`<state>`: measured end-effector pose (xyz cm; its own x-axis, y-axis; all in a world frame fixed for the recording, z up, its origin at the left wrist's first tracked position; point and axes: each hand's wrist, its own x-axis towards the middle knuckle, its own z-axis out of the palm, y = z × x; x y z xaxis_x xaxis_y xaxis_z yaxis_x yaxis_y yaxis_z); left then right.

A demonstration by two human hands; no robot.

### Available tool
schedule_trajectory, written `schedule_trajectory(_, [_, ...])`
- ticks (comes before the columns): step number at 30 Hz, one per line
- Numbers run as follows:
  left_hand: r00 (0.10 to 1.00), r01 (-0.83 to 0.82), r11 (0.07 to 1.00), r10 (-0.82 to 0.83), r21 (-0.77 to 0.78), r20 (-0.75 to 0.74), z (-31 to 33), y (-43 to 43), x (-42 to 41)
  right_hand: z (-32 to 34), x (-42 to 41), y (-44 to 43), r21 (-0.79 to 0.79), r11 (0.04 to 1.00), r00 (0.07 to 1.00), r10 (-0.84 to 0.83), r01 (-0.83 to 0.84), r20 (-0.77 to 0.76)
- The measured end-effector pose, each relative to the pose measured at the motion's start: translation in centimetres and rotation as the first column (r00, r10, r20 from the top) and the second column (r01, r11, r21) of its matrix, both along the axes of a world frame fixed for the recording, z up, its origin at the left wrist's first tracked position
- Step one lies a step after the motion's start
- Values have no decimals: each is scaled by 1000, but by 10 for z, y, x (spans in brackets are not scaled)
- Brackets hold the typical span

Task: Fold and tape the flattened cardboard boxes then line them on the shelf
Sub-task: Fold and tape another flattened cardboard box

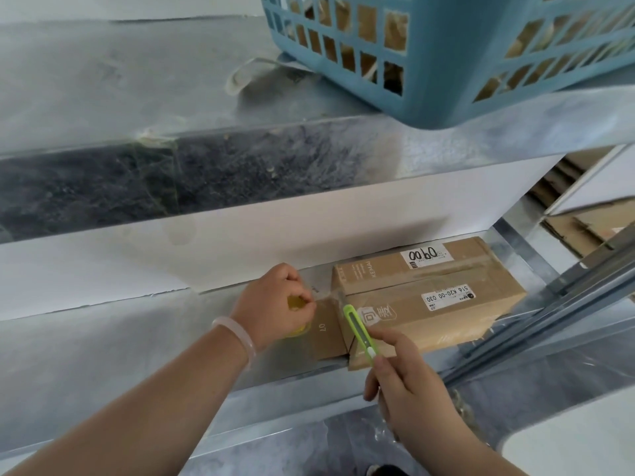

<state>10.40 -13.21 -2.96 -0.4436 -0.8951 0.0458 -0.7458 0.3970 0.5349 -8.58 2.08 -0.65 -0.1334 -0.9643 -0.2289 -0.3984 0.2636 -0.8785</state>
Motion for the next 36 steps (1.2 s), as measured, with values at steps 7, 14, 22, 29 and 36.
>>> schedule_trajectory(7, [999,-28,1000,28,-1,-34,-2,7,-2,3,1,-5,-47,997,979,55,-66,-197])
schedule_trajectory(14, [995,-73,997,72,-13,-75,-6,12,-5,9,9,-15,12,978,872,190,-207,-452])
schedule_trajectory(22, [988,-138,988,132,-70,-79,-1,17,-16,5,19,-28,271,934,698,354,-232,-623])
schedule_trajectory(29, [993,-88,992,80,-90,-89,6,28,-22,-5,19,-38,275,931,717,361,-239,-597])
schedule_trajectory(36, [956,-193,914,257,-356,142,-13,4,31,-11,-3,-7,-24,944,822,275,-330,-499])
